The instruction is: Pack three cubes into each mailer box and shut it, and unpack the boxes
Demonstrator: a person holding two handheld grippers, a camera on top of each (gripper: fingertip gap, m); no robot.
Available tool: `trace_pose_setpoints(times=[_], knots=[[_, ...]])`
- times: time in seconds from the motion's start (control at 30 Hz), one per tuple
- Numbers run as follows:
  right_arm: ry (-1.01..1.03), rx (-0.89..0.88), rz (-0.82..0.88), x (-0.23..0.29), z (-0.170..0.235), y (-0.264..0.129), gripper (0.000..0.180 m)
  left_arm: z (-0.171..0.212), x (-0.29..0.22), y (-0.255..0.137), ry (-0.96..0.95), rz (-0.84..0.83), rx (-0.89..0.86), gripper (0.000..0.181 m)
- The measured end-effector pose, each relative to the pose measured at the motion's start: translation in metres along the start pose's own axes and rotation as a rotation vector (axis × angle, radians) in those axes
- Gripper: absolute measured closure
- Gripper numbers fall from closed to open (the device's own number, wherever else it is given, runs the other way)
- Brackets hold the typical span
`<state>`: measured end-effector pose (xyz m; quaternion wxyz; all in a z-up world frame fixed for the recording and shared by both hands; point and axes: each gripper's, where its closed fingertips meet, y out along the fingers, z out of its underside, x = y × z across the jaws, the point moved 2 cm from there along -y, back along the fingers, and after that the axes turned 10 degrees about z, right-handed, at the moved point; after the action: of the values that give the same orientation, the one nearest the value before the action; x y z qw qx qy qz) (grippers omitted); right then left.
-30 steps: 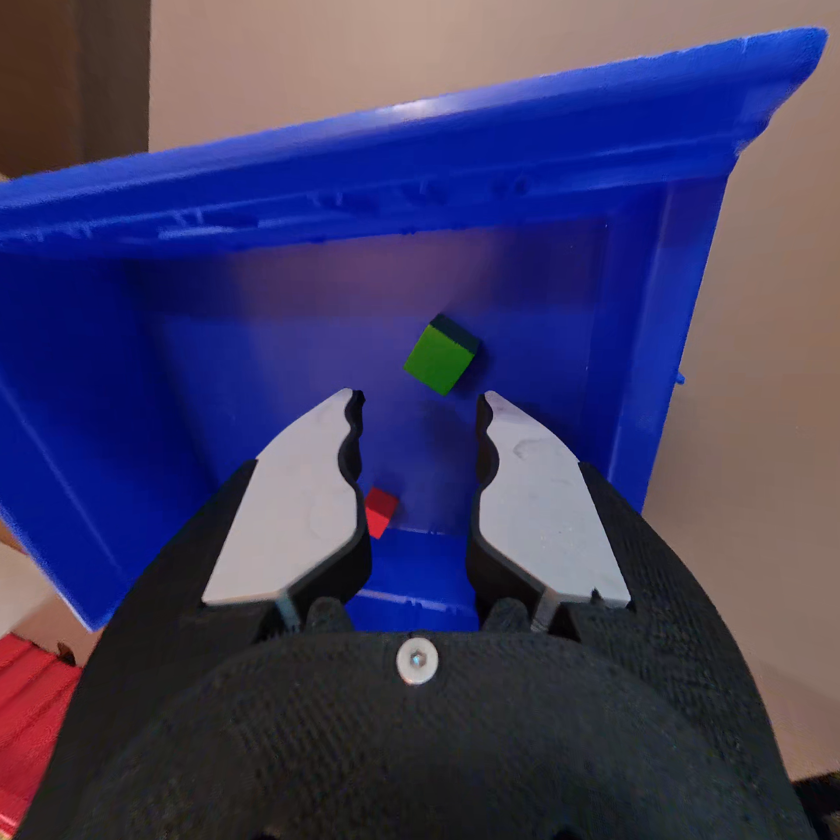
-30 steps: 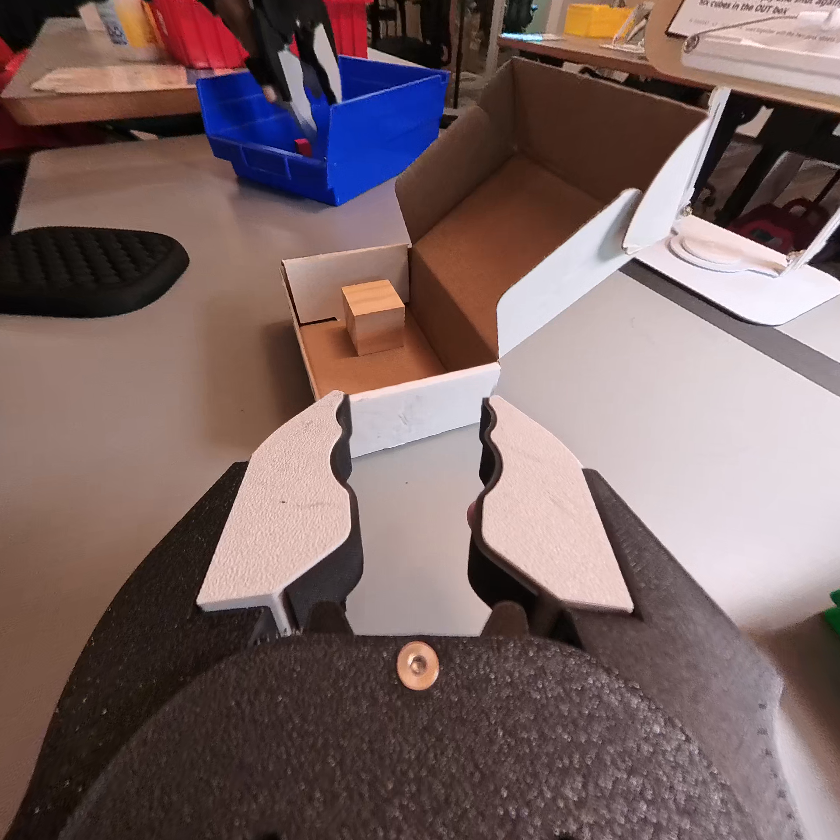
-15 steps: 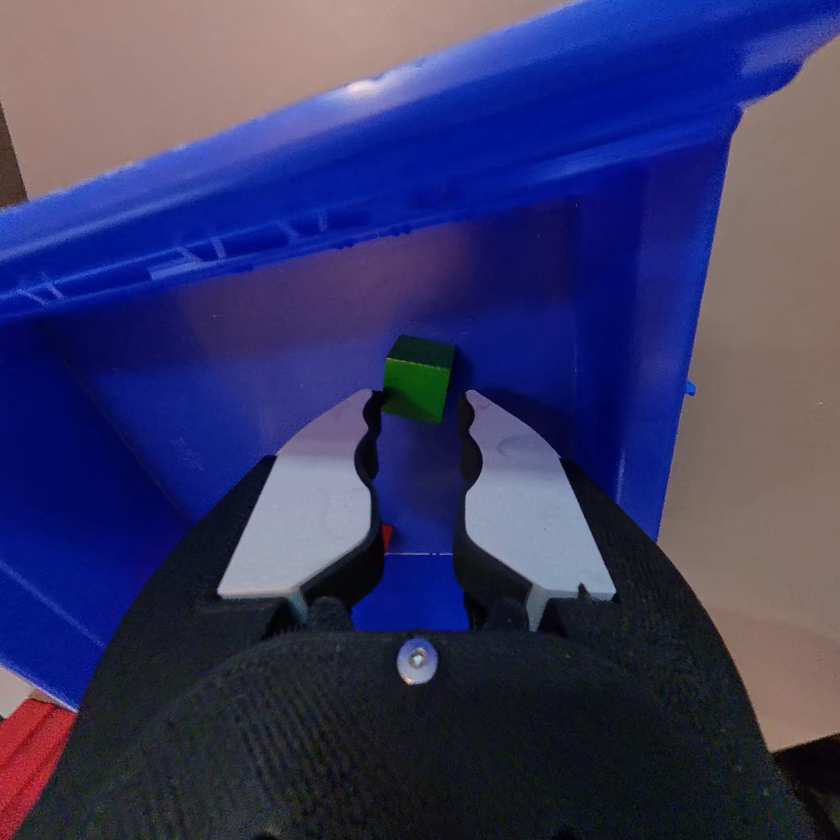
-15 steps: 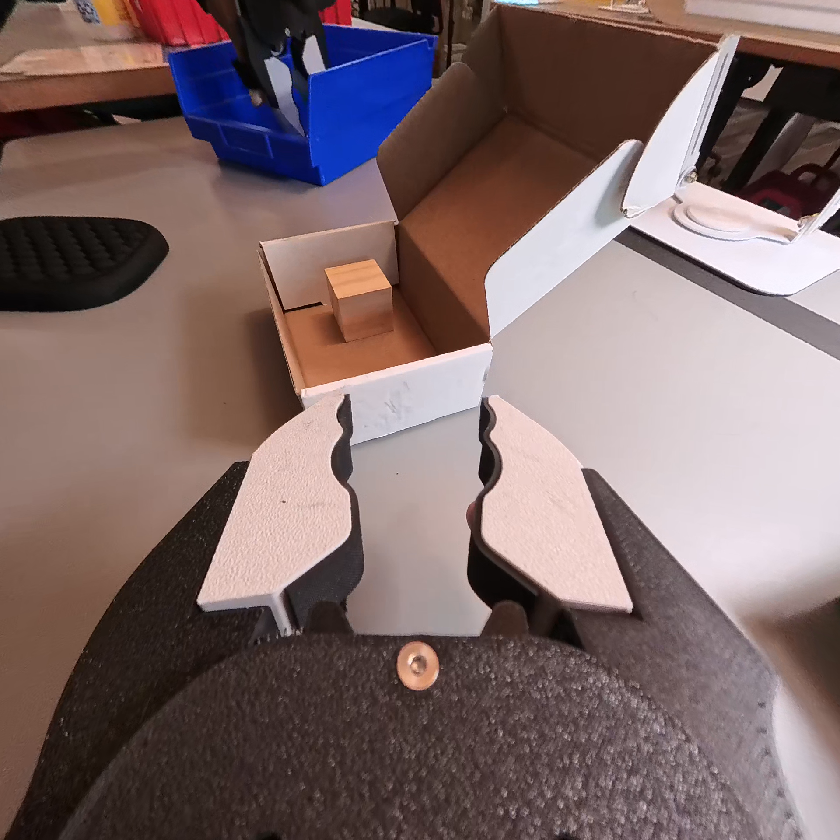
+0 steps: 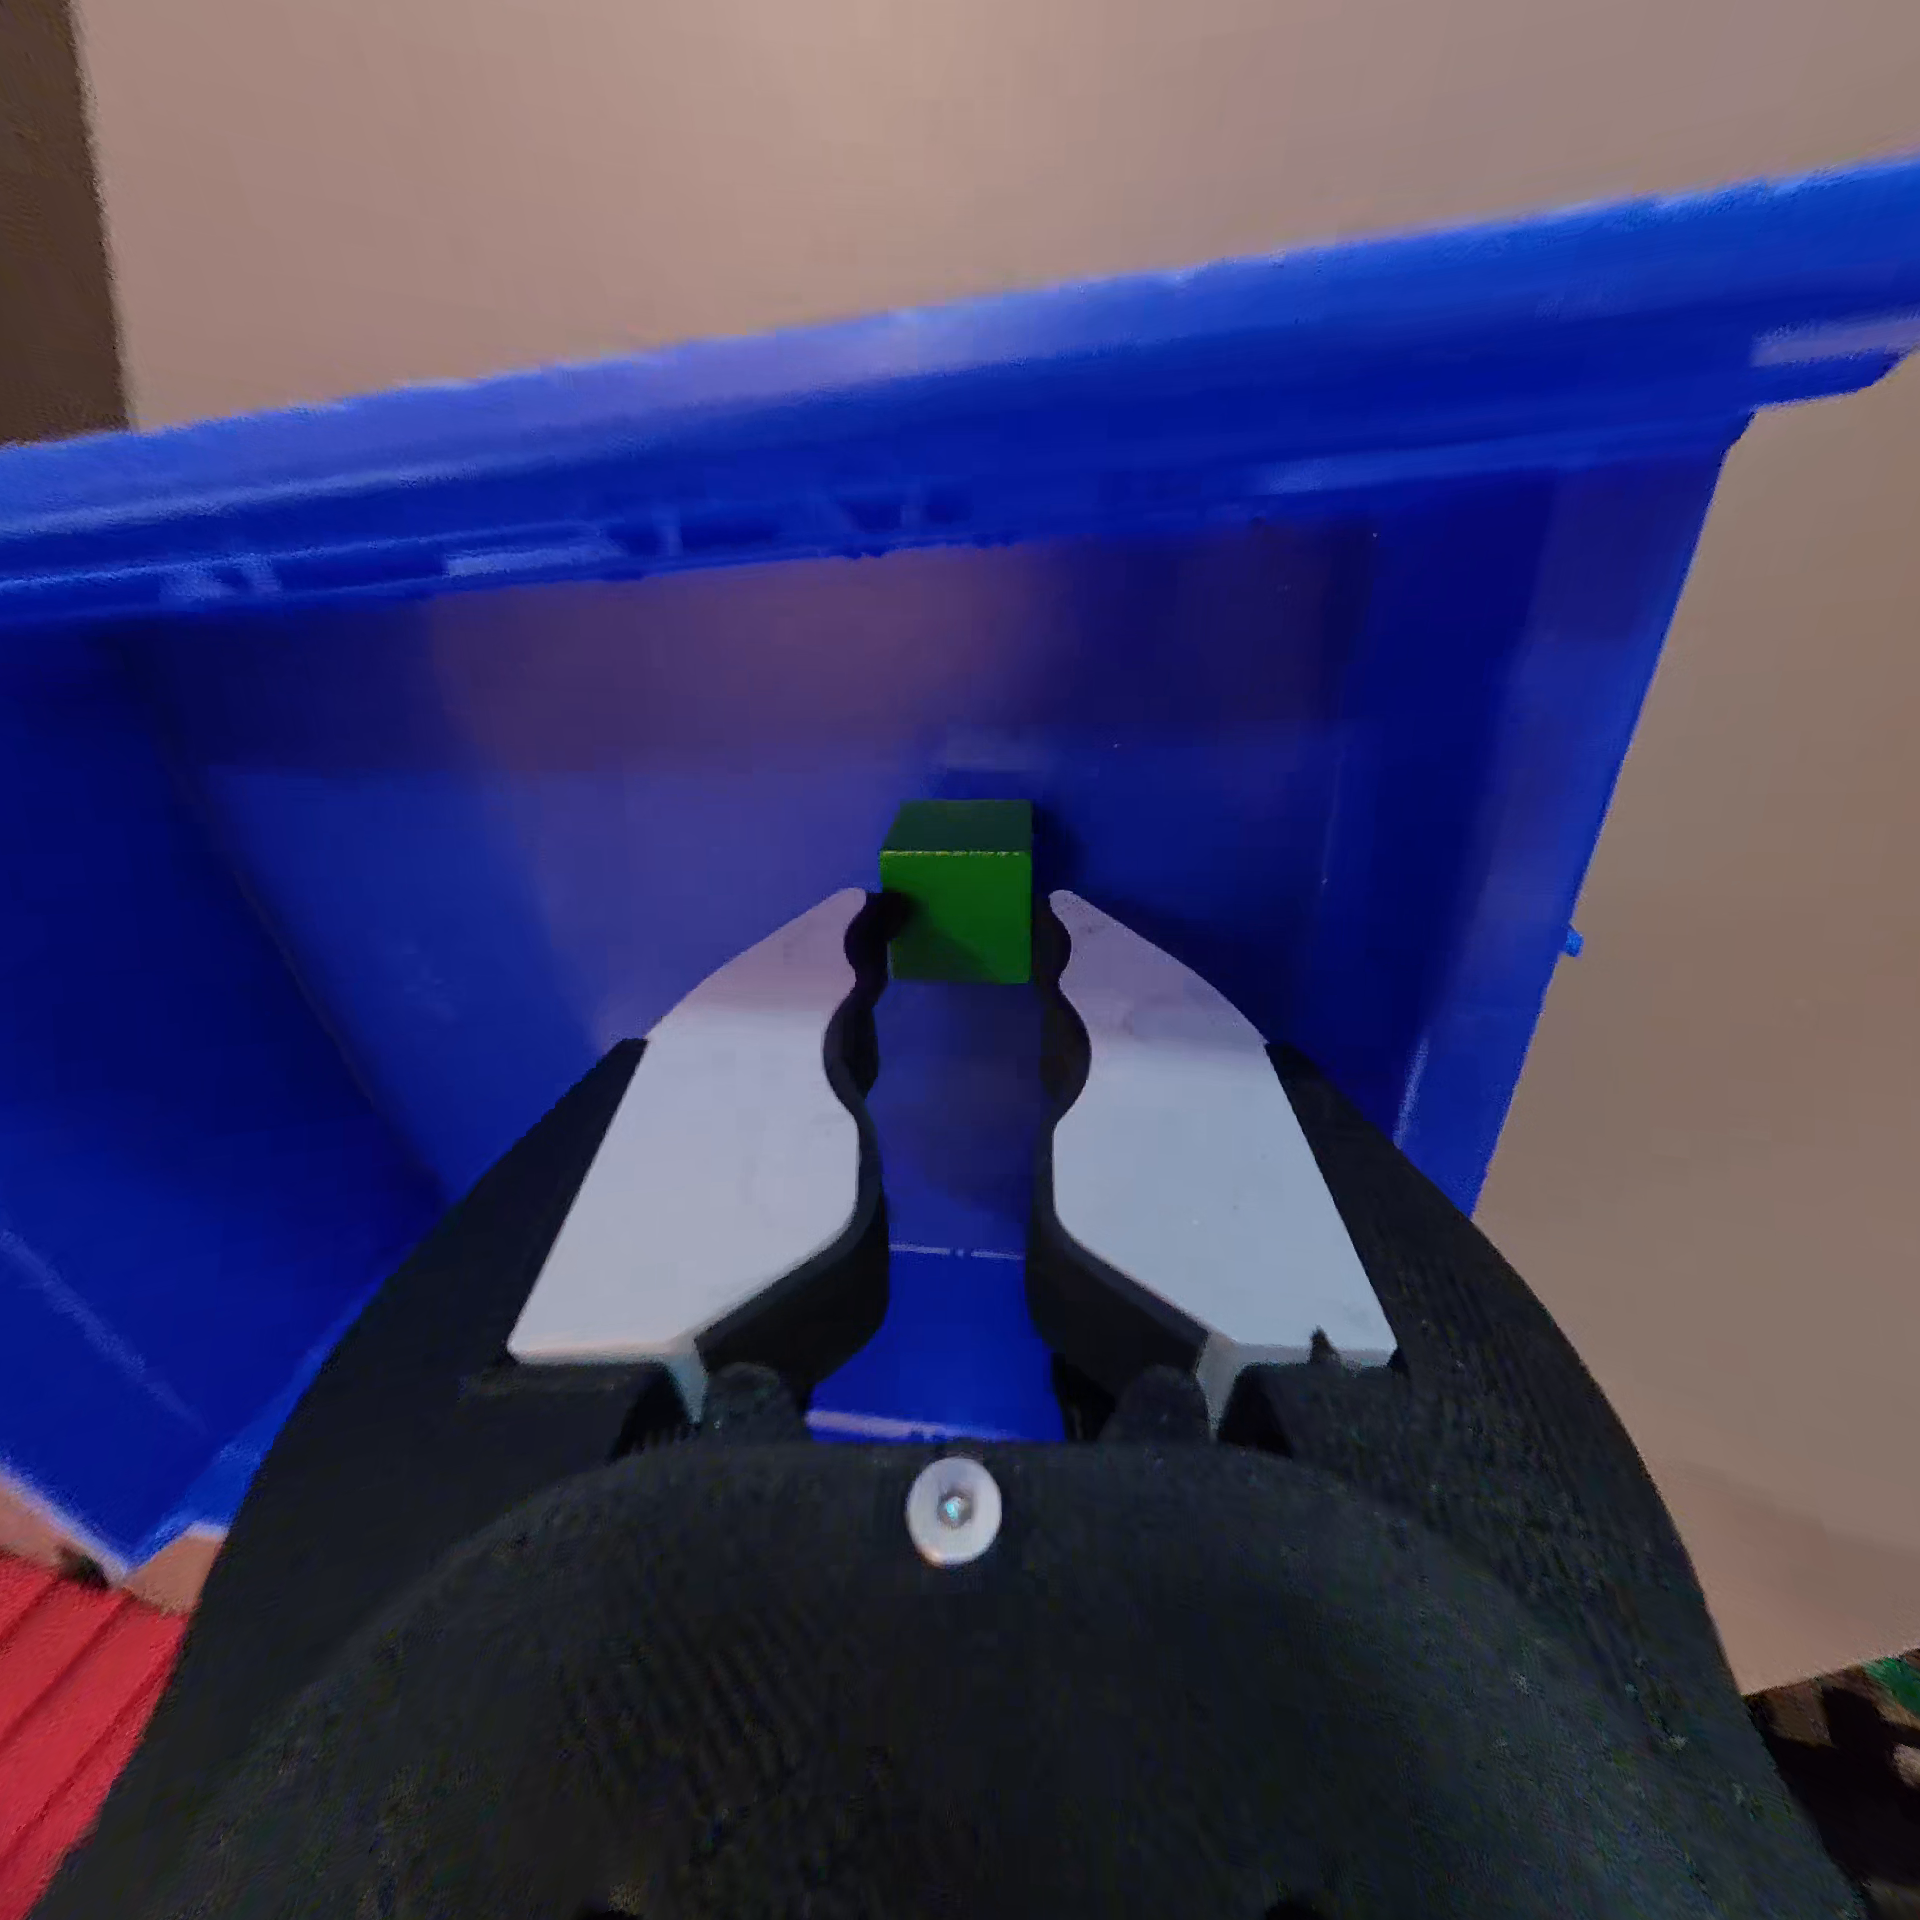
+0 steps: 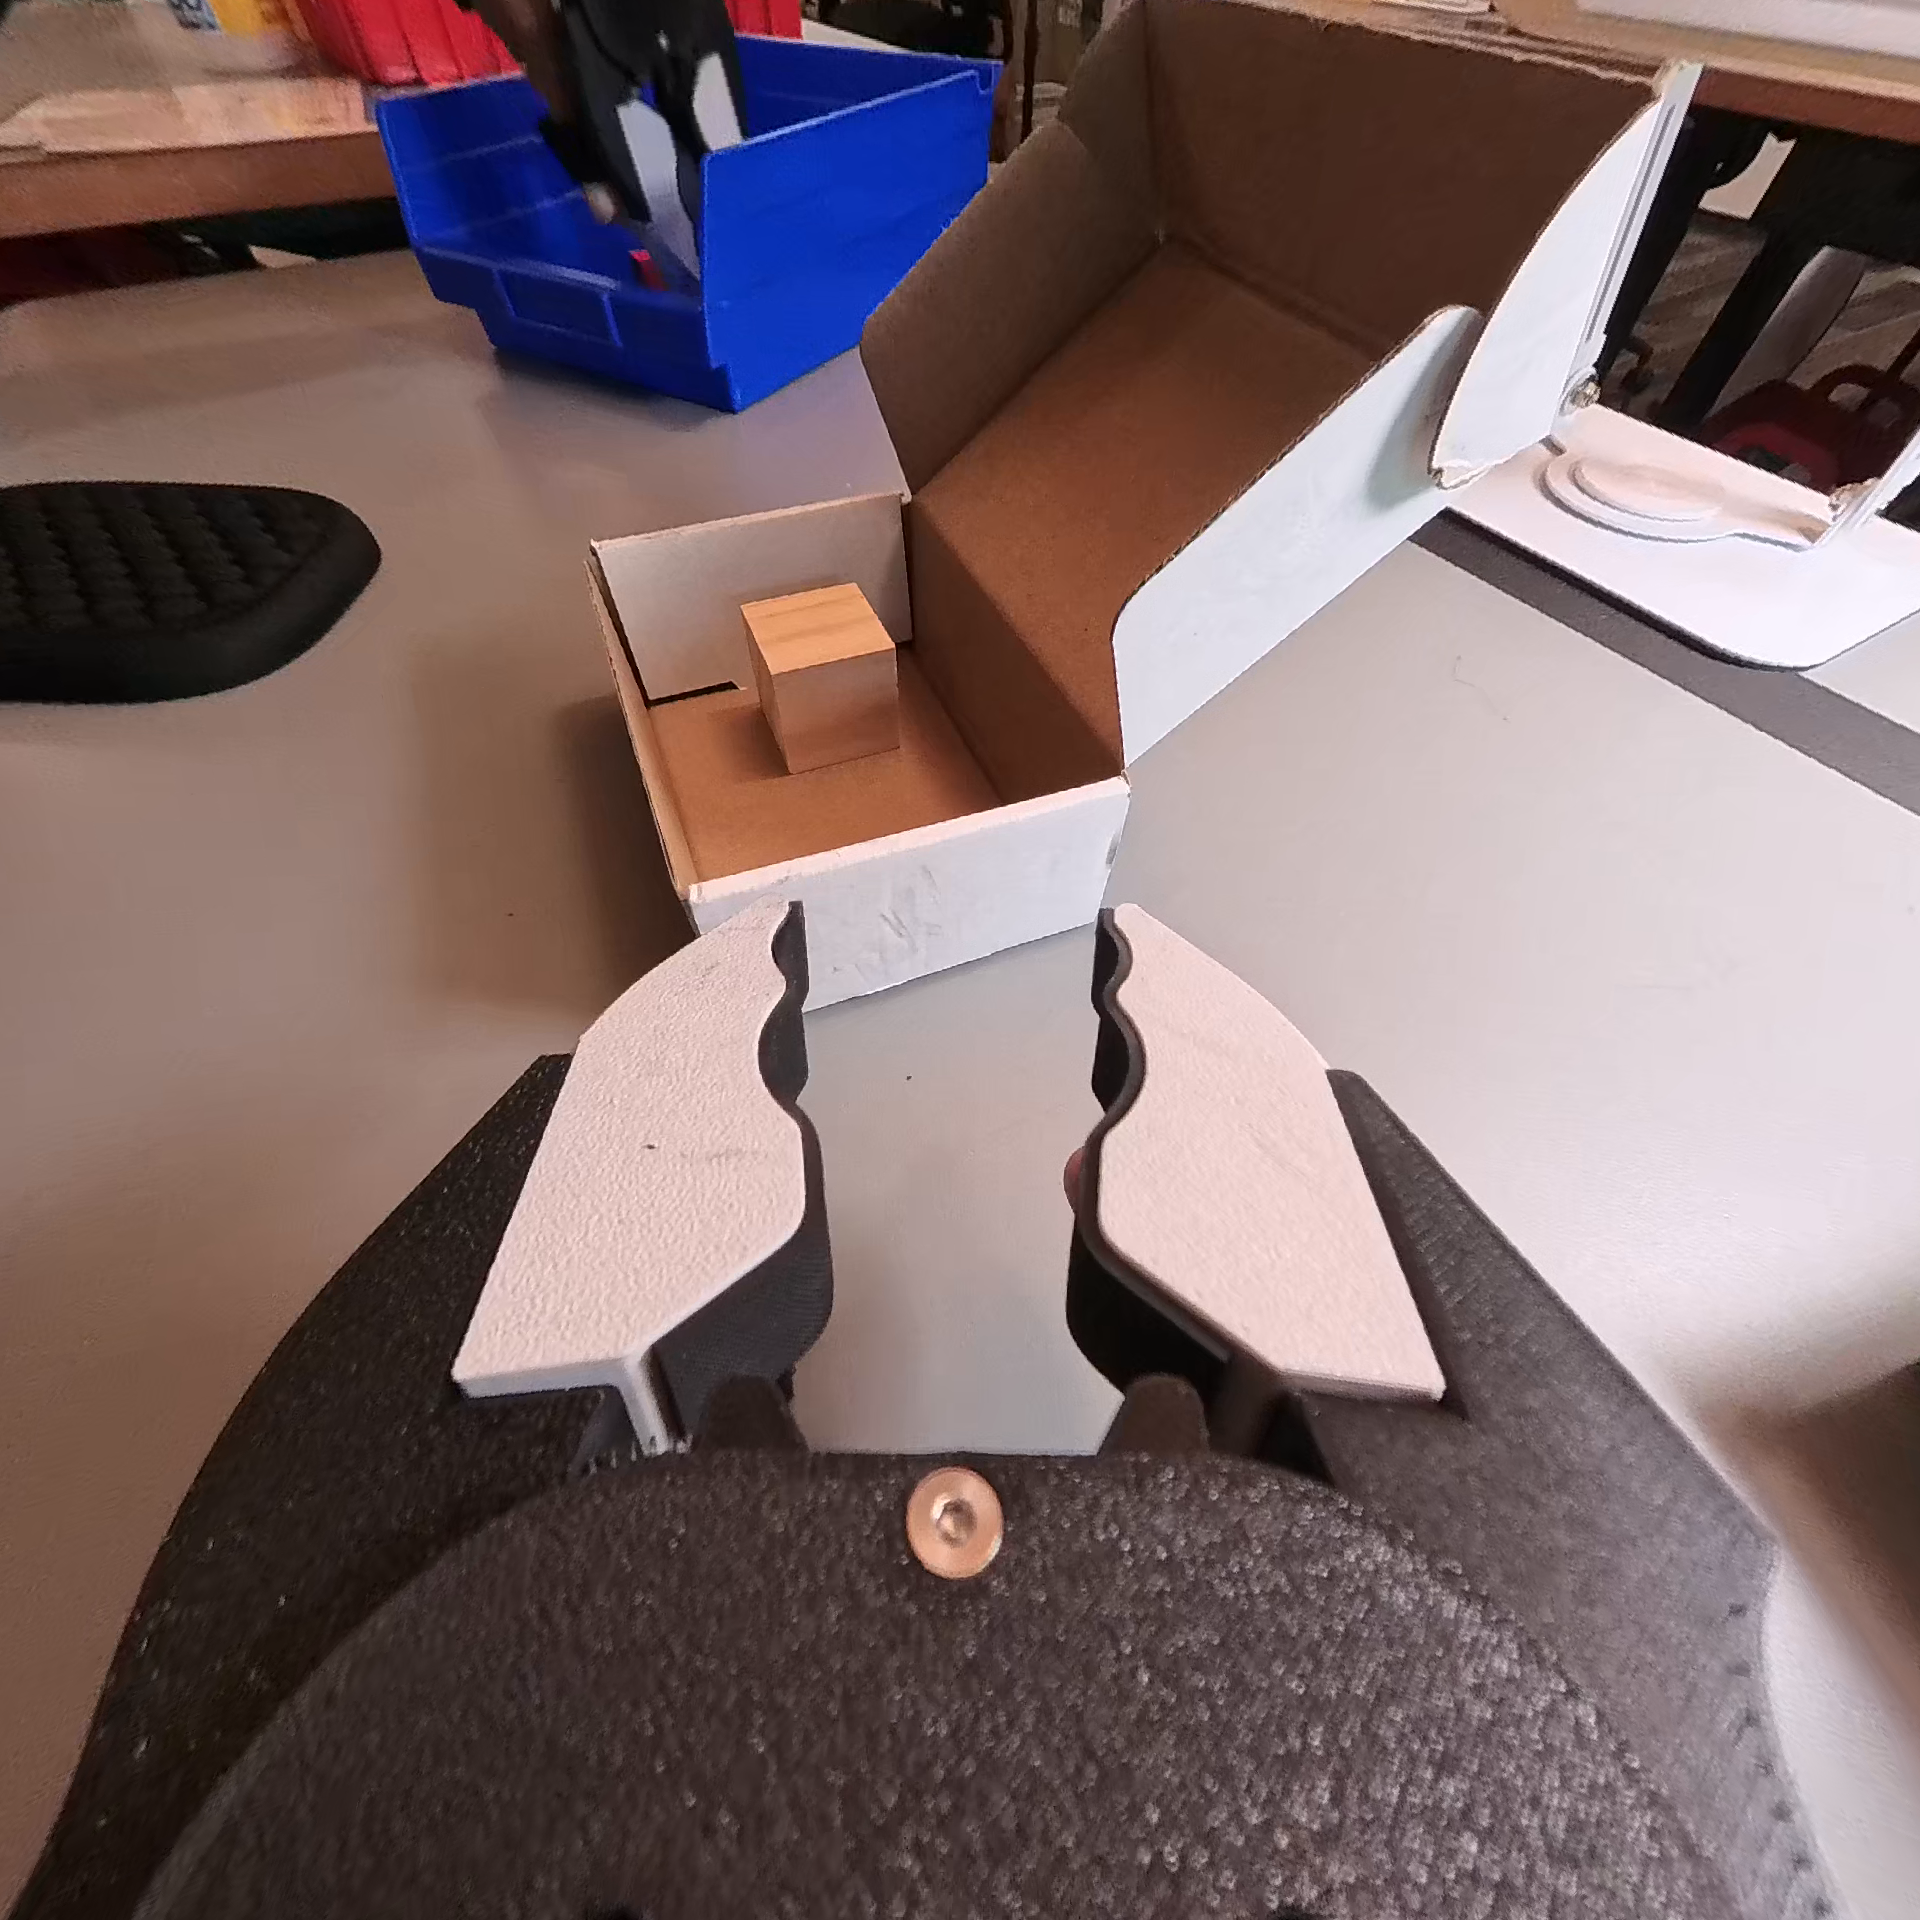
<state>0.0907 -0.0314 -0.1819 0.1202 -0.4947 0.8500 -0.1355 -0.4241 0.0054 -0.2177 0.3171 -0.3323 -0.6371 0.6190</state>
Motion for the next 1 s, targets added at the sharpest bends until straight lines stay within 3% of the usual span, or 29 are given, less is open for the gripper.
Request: trace_pose_setpoints(times=[0.2, 0.37, 0.63, 1.0], knots=[[-0.001, -0.003, -0.007, 0.001, -0.001, 0.000, 0.127, -0.040, -0.012, -0.086, -0.008, -0.140, -0.076, 0.155], [-0.015, 0.001, -0.018, 0.004, -0.001, 0.000, 0.127, -0.127, -0.091, -0.126, 0.168, -0.150, -0.120, 0.155], [-0.043, -0.016, -0.033, 0.010, -0.005, -0.007, 0.127, -0.256, -0.214, -0.077, 0.451, -0.009, -0.126, 0.154], [-0.105, 0.078, -0.041, 0.017, 0.003, -0.007, 0.121, -0.302, -0.257, -0.009, 0.584, 0.095, 0.024, 0.154]])
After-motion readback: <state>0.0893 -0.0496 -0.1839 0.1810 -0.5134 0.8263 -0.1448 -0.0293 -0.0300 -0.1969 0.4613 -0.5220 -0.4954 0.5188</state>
